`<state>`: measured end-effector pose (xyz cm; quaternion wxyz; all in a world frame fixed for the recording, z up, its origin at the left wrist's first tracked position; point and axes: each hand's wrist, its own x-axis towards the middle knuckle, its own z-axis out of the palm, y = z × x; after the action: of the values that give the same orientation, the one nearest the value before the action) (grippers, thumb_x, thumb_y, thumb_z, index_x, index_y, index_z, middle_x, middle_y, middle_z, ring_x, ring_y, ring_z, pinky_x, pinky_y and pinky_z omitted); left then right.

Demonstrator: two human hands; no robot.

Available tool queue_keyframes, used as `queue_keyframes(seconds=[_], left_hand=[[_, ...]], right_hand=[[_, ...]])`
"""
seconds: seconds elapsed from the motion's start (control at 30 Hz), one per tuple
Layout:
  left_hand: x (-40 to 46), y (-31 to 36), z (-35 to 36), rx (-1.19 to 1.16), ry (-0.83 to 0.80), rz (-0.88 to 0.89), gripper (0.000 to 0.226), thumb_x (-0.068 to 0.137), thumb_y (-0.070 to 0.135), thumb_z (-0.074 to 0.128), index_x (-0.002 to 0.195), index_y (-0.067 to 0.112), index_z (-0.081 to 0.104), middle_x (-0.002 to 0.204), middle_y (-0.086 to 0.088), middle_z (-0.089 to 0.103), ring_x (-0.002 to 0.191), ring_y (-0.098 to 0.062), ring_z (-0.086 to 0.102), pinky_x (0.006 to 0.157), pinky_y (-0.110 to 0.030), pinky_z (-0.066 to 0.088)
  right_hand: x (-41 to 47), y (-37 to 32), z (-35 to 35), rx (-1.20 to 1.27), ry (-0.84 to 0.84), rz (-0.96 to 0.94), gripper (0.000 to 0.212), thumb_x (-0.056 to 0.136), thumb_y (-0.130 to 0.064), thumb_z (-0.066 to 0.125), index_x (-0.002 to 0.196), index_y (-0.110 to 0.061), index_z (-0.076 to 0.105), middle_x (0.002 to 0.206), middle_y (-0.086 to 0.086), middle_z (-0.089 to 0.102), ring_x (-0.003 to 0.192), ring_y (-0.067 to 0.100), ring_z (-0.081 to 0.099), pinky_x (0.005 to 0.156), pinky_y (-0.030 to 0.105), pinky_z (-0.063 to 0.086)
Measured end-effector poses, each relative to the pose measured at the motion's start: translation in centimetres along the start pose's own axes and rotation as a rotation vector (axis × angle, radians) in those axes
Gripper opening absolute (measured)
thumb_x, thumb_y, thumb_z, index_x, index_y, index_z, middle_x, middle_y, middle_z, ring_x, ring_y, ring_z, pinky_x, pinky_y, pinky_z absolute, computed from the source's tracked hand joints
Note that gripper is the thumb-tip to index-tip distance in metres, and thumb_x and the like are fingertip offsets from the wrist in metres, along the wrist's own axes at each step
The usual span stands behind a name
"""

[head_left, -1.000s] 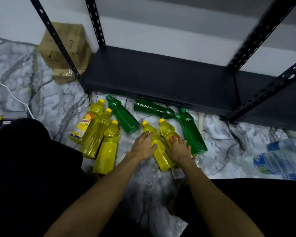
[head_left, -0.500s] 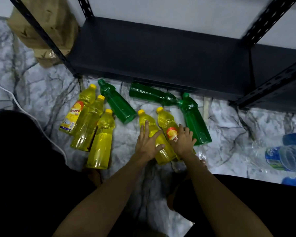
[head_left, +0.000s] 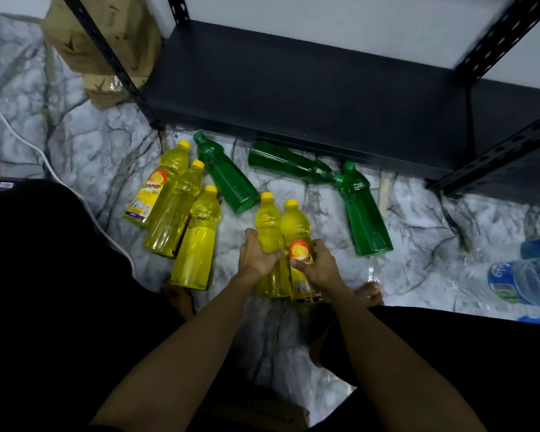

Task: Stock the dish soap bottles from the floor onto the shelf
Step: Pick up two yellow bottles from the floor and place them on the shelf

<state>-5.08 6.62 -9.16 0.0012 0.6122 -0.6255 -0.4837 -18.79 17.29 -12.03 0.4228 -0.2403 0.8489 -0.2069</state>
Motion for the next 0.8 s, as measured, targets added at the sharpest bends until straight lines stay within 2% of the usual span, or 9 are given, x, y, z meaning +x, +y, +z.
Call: queue_keyframes(seconds=[0.07, 0.2, 0.3, 0.37, 0.5, 0.6, 0.63, 0.7, 0.8], left_hand=[[0.3, -0.8, -1.1, 0.012, -0.052, -0.025, 0.066, 0.075, 0.041, 0.078, 0.124, 0.013, 0.044, 0.124, -0.015, 0.055, 0.124, -0.031, 0.042, 0.085, -0.032, 0.038], [0.6, -1.9, -2.2, 0.071, -0.077, 0.001, 0.070, 0.070, 0.057, 0.063, 0.125, 0.015, 0.061, 0.122, -0.019, 0.060, 0.121, -0.036, 0.053, 0.098, -0.041, 0.047], [0.1, -2.0, -2.4, 0.086, -0.074, 0.034, 0.073, 0.078, 0.062, 0.070, 0.131, 0.015, 0.051, 0.123, -0.015, 0.061, 0.118, -0.035, 0.056, 0.094, -0.040, 0.049], [-0.1, -2.5, -2.3, 0.079, -0.097, 0.022, 0.076, 0.083, 0.051, 0.073, 0.136, 0.009, 0.038, 0.128, -0.017, 0.060, 0.119, -0.038, 0.057, 0.091, -0.041, 0.048], [0.5, -3.5, -2.8, 0.003, -0.210, -0.093, 0.079, 0.077, 0.036, 0.082, 0.136, 0.008, 0.038, 0.128, -0.014, 0.061, 0.114, -0.033, 0.061, 0.094, -0.044, 0.051], [2.1, -4.7, -1.8, -0.111, -0.240, -0.197, 0.096, 0.047, 0.049, 0.080, 0.130, 0.013, 0.045, 0.122, -0.012, 0.066, 0.103, -0.028, 0.067, 0.089, -0.048, 0.057], [1.4, -4.2, -1.6, -0.154, -0.235, -0.228, 0.103, 0.048, 0.055, 0.077, 0.134, 0.013, 0.041, 0.127, -0.010, 0.063, 0.106, -0.029, 0.066, 0.091, -0.046, 0.056], [0.0, -3.4, -1.0, -0.168, -0.204, -0.230, 0.104, 0.068, 0.062, 0.076, 0.144, 0.007, 0.029, 0.136, -0.009, 0.054, 0.121, -0.033, 0.057, 0.096, -0.038, 0.048], [-0.6, -4.0, -0.2, -0.094, -0.119, -0.166, 0.080, 0.086, 0.055, 0.068, 0.134, 0.001, 0.036, 0.131, -0.015, 0.056, 0.119, -0.034, 0.056, 0.089, -0.037, 0.046]], right_hand=[[-1.4, -1.1, 0.7, 0.053, 0.016, 0.002, 0.087, 0.055, -0.068, 0.073, 0.121, -0.018, 0.043, 0.118, 0.016, 0.058, 0.109, 0.035, 0.058, 0.088, 0.050, 0.051], [-2.7, -3.0, 1.4, 0.126, -0.002, 0.013, 0.084, 0.063, -0.042, 0.089, 0.122, -0.012, 0.037, 0.122, 0.015, 0.056, 0.111, 0.033, 0.058, 0.089, 0.045, 0.051], [-2.2, -3.1, 2.0, 0.151, -0.066, 0.080, 0.094, 0.059, -0.034, 0.093, 0.132, -0.008, 0.040, 0.128, 0.012, 0.055, 0.117, 0.030, 0.057, 0.095, 0.044, 0.051], [-1.5, -2.6, 2.4, 0.179, -0.079, 0.067, 0.106, 0.048, -0.038, 0.093, 0.137, -0.012, 0.044, 0.128, 0.010, 0.059, 0.116, 0.030, 0.060, 0.095, 0.047, 0.053], [-1.7, -3.0, 1.7, 0.298, -0.187, 0.125, 0.080, 0.063, -0.014, 0.092, 0.132, -0.015, 0.052, 0.117, 0.007, 0.068, 0.101, 0.025, 0.067, 0.085, 0.043, 0.057], [-1.5, -3.0, 1.9, 0.373, -0.178, 0.113, 0.072, 0.066, -0.025, 0.092, 0.127, -0.016, 0.054, 0.117, 0.004, 0.068, 0.099, 0.021, 0.067, 0.086, 0.040, 0.057], [-1.6, -3.0, 2.2, 0.378, -0.150, 0.105, 0.069, 0.066, -0.028, 0.092, 0.123, -0.015, 0.055, 0.114, 0.003, 0.067, 0.098, 0.020, 0.066, 0.087, 0.039, 0.055], [-1.7, -2.9, 2.6, 0.385, -0.111, 0.116, 0.054, 0.069, -0.024, 0.091, 0.112, -0.015, 0.059, 0.106, 0.003, 0.068, 0.093, 0.019, 0.065, 0.083, 0.035, 0.053], [-1.4, -2.1, 3.0, 0.401, -0.108, 0.158, 0.051, 0.059, -0.030, 0.094, 0.100, -0.014, 0.070, 0.102, 0.009, 0.074, 0.090, 0.024, 0.071, 0.084, 0.043, 0.059]])
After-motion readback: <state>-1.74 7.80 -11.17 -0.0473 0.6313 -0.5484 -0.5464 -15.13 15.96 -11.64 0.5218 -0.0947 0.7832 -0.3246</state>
